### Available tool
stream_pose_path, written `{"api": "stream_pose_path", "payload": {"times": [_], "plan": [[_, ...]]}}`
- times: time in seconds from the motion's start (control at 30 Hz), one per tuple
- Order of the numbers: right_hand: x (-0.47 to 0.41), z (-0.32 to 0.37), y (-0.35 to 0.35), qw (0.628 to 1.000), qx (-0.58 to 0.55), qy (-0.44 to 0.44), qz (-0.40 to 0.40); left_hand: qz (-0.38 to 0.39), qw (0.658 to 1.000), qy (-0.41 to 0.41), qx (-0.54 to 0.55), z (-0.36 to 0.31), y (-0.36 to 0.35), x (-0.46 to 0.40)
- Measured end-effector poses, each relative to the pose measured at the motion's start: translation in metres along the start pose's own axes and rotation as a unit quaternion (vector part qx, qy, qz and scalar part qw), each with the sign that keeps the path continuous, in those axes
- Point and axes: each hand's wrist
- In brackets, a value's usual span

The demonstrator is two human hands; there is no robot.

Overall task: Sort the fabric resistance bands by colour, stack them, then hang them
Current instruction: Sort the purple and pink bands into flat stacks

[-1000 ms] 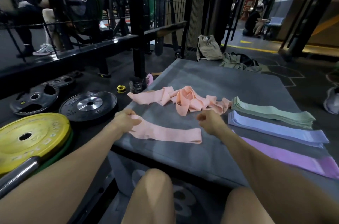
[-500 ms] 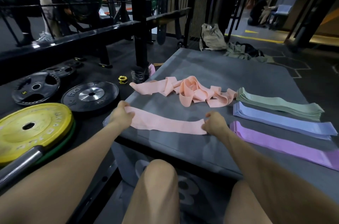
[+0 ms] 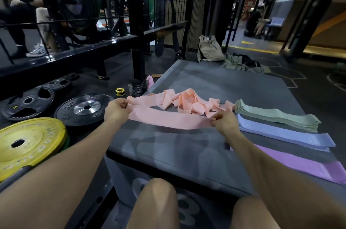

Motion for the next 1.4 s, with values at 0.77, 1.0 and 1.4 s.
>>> {"api": "stream_pose_path", "payload": {"times": [0.77,1.0,1.4], "plan": [[0.013,-0.022,-0.044,0.987,0.107,-0.108,0.044,-0.015,0.979,0.085,-0.185,0.044,-0.028,0.006],[0.011,-0.022,-0.044,0.988,0.114,-0.105,0.03,-0.021,0.986,0.128,-0.101,0.038,-0.02,-0.008],[0.018,-0.023,-0.045,0.982,0.179,-0.05,0.032,-0.053,0.977,0.02,-0.204,0.044,-0.028,0.004]]}}
Point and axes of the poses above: each hand's wrist, its own x-axis away from the middle knuckle, its own y-axis out of the back of the hand, z = x × y, and after that the axes turned 14 degrees about y, right-handed
